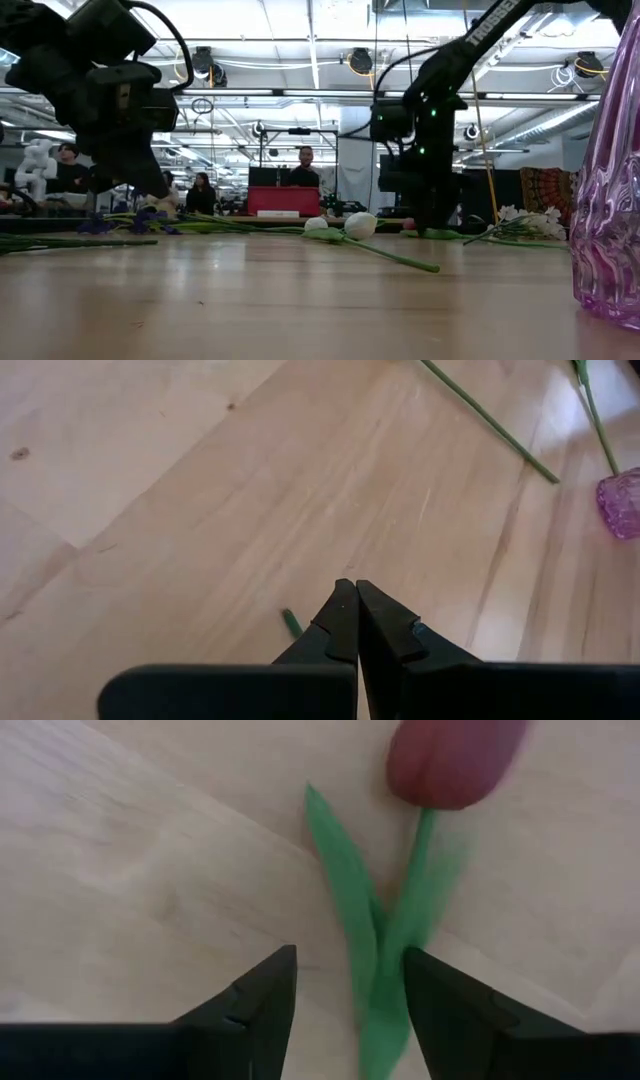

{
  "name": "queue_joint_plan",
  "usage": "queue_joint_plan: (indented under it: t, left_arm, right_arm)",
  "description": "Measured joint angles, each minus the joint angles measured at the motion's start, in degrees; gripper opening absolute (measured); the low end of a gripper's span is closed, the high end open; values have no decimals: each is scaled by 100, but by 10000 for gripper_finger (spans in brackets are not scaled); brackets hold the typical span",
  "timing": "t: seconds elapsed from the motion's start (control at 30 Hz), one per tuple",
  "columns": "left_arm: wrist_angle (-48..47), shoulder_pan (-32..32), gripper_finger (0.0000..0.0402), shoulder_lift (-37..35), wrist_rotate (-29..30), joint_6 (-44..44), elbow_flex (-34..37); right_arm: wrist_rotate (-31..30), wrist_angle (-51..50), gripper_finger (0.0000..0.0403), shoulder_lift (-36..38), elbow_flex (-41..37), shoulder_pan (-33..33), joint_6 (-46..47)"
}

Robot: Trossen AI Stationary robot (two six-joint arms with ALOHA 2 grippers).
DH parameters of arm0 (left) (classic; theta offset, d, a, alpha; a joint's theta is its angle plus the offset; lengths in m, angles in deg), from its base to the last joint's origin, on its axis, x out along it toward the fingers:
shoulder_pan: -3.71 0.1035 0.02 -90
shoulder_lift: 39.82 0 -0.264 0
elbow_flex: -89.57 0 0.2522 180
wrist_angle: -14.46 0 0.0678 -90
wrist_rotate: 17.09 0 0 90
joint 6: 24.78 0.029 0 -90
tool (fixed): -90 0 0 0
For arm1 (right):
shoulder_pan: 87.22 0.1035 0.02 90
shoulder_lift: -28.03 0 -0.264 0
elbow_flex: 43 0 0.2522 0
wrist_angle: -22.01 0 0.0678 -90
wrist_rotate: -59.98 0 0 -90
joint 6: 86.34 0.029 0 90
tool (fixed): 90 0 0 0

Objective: Sort flowers into vase by color
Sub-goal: Put the top red tulip into the pink vase

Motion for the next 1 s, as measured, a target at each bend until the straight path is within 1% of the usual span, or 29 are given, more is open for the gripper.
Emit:
queue_joint_plan:
  t: [0.07,0.13,0.2,0.3,0.33,0.5,0.57,0.63,0.7,0.87,0.93,1.0]
  left_arm:
    - [0,0,0,0,-82,0,0]
    - [2,0,0,0,-166,-2,0]
    - [4,-5,0,0,-249,-4,0]
    - [4,-4,0,0,-357,-4,0]
    - [4,-4,0,0,-357,-4,0]
    - [4,-4,0,0,-368,0,0]
    - [3,-4,0,0,-394,1,0]
    - [4,-4,0,0,-401,2,1]
    - [4,-4,0,0,-401,20,2]
    - [2,-4,0,0,-408,464,2]
    - [1,-4,0,0,-407,469,2]
    - [1,-4,0,0,-406,476,2]
  right_arm:
    - [4,-24,168,-183,35,0,-8]
    - [14,-130,147,-326,46,23,0]
    - [-2,-139,108,-405,56,68,-1]
    - [54,-96,30,-384,55,133,-35]
    - [72,-98,17,-333,50,151,-60]
    - [162,-37,4,178,63,343,65]
    - [146,372,3,580,113,477,282]
    - [-35,629,2,1020,127,637,480]
    - [-363,895,1,1392,120,849,605]
    - [-1174,1350,1,2383,126,1536,801]
    - [-1316,1263,1,2685,125,1781,752]
    - [-1326,1153,0,2968,125,2028,930]
